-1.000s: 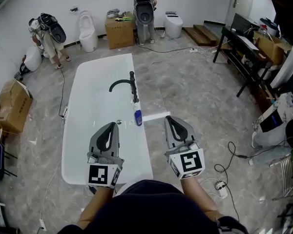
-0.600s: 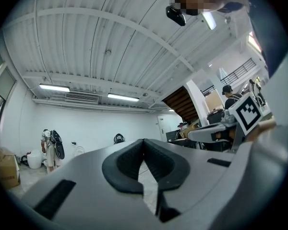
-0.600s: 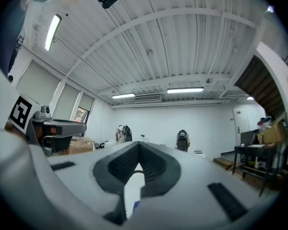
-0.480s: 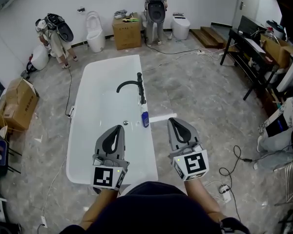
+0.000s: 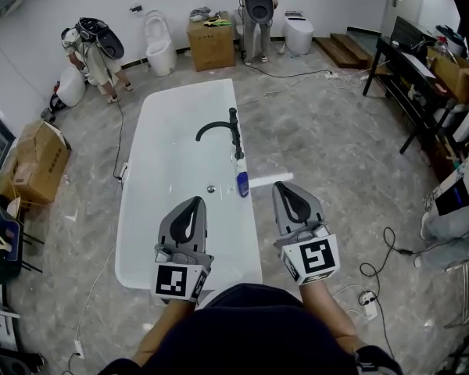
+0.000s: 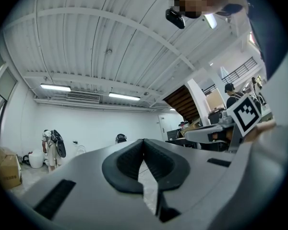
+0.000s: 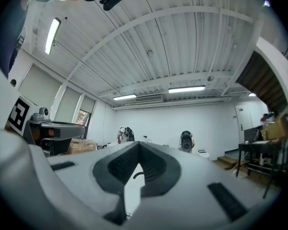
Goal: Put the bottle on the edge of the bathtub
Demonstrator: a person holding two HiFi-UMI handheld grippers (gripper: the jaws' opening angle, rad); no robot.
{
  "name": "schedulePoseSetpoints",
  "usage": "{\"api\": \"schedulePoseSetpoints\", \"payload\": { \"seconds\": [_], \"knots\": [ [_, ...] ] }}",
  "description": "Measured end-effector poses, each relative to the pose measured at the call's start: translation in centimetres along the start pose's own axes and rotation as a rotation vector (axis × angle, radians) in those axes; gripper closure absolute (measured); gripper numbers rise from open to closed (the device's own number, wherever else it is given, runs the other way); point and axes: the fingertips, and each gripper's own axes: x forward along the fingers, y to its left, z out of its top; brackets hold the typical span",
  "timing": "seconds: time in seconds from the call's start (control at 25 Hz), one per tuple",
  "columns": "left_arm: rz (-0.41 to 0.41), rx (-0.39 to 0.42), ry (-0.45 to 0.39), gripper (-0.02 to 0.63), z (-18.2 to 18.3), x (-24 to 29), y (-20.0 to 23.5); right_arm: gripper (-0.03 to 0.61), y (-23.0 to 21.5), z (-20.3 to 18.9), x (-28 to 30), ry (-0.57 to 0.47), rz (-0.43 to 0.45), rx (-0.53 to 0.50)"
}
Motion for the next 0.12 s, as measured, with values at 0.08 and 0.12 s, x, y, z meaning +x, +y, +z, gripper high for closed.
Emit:
{"api": "schedulePoseSetpoints", "payload": {
  "seconds": [0.08,0.12],
  "knots": [
    [-0.013,-0.003,0.008,0.611,-0.11,0.42,-0.37,0.578,-0.22,-0.05,0.18,0.002,0.001,0.003],
    [-0.020,-0.005,0.012,0.611,-0.16,0.63,-0.55,0.578,-0.28,-0.08,0.26,0.004,0.004,0.004]
  ]
}}
